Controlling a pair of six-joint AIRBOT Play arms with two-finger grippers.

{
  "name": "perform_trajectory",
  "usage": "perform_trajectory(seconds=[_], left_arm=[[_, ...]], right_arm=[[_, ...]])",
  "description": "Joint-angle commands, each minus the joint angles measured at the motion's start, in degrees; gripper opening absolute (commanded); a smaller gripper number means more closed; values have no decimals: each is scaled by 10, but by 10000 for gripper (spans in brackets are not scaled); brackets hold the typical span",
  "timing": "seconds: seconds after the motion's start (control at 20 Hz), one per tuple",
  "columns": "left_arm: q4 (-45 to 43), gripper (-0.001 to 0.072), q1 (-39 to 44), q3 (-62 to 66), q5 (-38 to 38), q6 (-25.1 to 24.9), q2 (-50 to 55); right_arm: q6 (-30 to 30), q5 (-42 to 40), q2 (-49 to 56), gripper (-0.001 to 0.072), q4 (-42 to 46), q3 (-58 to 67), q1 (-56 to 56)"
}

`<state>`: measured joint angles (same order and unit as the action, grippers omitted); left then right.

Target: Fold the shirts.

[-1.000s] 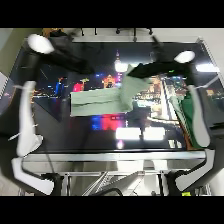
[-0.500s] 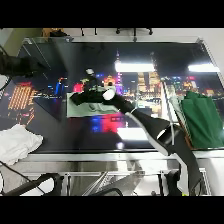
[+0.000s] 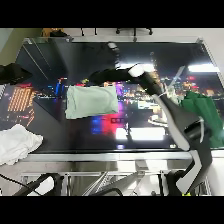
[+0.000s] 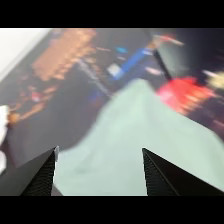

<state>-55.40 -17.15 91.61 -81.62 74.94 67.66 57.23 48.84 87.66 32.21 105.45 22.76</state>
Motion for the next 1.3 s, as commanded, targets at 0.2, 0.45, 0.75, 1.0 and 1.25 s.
perform_trajectory(seconds=[0.2,0.45,0.75,1.0,1.25], left_arm=[[0,13,-21,-2,-5,-4,-4],[0,13,-21,-2,-5,-8,-4],[0,14,-21,-2,-3,-14,-4],[0,13,-21,-2,-10,-14,-4],[0,13,-21,-2,-14,-14,-4]], right_arm=[[118,130,50,593,83,-69,-133],[101,142,145,603,18,-71,-100],[54,121,166,528,-71,-69,-72],[5,125,122,18,-168,-53,-82],[44,117,-13,17,-130,-11,-159]])
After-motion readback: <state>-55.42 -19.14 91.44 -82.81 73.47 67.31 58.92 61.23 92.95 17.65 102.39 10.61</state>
